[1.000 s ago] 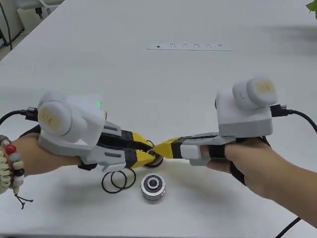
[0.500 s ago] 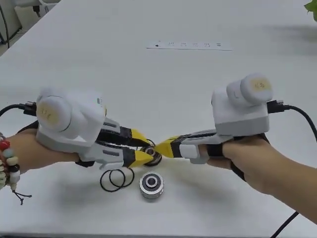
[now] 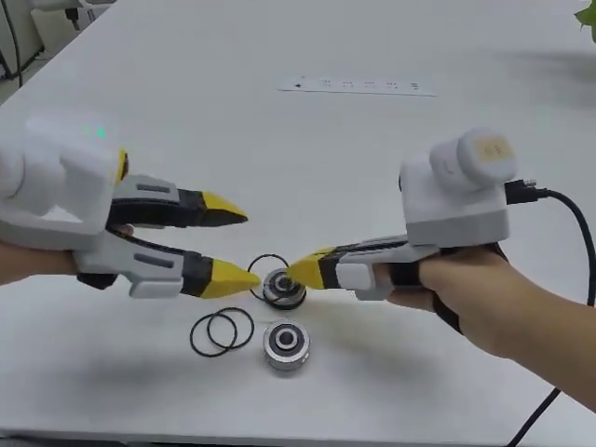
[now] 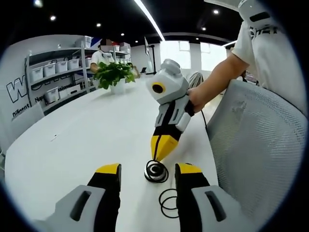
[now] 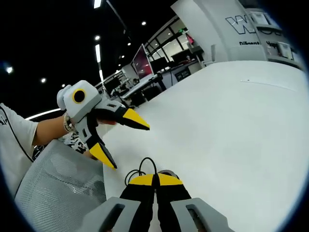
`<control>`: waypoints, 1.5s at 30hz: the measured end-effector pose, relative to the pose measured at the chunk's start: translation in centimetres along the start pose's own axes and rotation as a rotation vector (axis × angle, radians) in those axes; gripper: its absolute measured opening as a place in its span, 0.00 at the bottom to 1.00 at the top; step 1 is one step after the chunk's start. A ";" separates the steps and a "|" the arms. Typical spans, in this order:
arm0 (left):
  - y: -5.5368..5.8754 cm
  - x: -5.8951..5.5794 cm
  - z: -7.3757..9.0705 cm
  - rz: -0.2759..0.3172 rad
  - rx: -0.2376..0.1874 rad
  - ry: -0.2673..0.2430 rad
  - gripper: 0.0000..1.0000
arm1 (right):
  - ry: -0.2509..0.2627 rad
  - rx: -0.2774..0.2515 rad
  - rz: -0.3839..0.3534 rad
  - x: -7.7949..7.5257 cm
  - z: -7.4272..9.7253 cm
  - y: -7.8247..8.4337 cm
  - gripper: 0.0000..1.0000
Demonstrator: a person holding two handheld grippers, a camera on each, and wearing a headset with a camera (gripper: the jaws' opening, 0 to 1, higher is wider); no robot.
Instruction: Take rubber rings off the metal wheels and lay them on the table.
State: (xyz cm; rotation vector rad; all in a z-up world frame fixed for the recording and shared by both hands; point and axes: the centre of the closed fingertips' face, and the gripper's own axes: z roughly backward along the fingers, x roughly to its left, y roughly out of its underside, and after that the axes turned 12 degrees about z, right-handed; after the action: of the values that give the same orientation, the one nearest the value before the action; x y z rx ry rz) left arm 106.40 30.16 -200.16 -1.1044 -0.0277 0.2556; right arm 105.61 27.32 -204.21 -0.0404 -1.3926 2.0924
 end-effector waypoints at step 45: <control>5.0 -2.5 7.2 0.143 -0.004 -0.156 0.78 | -0.116 0.190 0.239 4.1 -3.7 2.3 0.07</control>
State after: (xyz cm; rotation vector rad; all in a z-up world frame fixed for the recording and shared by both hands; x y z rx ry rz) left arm 102.00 38.09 -201.02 -1.0903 -0.0887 0.4699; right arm 102.54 31.81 -206.55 -0.0078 -1.3018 2.4530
